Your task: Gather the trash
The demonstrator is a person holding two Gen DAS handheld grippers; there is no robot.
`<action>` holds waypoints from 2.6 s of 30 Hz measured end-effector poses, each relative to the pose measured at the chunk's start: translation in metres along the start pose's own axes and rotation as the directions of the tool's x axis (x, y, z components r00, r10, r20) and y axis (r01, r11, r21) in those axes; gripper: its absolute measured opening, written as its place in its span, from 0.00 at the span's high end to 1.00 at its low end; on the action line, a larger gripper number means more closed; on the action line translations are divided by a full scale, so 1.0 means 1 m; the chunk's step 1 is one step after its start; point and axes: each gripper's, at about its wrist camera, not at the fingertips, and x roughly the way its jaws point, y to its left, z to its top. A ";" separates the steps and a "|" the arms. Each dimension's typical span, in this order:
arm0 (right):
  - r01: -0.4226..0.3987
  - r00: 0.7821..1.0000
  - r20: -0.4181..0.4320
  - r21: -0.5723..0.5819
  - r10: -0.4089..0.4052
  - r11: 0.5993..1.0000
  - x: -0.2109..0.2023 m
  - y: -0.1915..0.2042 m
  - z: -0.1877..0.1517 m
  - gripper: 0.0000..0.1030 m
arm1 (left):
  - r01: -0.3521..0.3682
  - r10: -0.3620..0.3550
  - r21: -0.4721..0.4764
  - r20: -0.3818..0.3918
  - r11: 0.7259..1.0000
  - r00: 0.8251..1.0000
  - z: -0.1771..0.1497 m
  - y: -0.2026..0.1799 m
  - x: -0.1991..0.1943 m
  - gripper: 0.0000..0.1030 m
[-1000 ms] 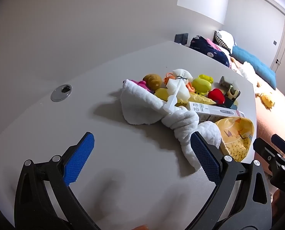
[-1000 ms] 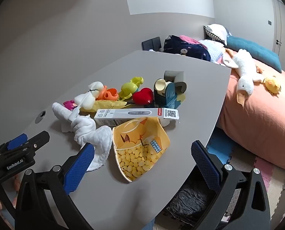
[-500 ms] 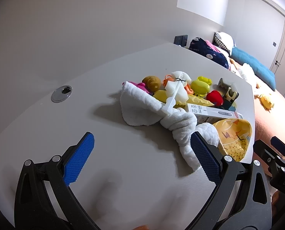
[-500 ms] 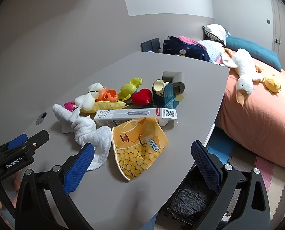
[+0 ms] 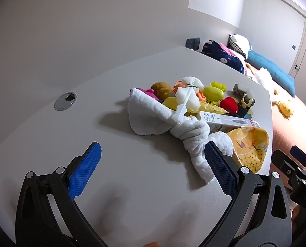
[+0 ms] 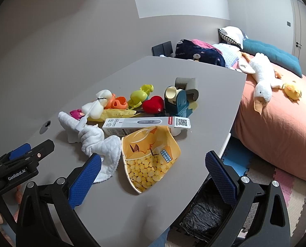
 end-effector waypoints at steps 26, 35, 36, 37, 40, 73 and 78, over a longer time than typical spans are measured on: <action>-0.012 1.000 -0.004 0.012 0.012 1.000 0.003 -0.002 0.000 0.02 | 0.001 -0.001 0.003 -0.012 1.000 1.000 -0.001 0.001 0.005 0.06; -0.015 1.000 -0.006 0.012 0.015 1.000 0.003 -0.002 0.000 0.03 | 0.003 -0.003 -0.002 -0.012 1.000 1.000 -0.001 0.000 0.004 0.06; -0.015 1.000 -0.007 0.013 0.015 1.000 0.004 -0.002 -0.001 0.02 | 0.001 -0.001 -0.002 -0.012 1.000 1.000 -0.001 0.000 0.005 0.06; -0.014 1.000 -0.007 0.012 0.014 1.000 0.004 -0.002 -0.001 0.03 | 0.000 0.000 -0.001 -0.014 1.000 1.000 -0.001 -0.001 0.005 0.06; -0.016 1.000 -0.012 0.014 0.016 1.000 0.006 -0.003 -0.002 0.03 | -0.002 0.002 0.001 -0.021 1.000 1.000 -0.002 -0.002 0.007 0.06; -0.056 0.995 -0.077 0.044 0.059 0.997 0.065 -0.026 0.007 0.19 | 0.064 -0.074 -0.073 -0.138 0.995 0.988 0.018 -0.032 0.081 0.06; -0.082 0.990 -0.107 0.051 0.087 0.995 0.075 -0.029 0.006 0.36 | 0.043 -0.052 -0.059 -0.161 0.997 0.986 0.016 -0.033 0.090 0.06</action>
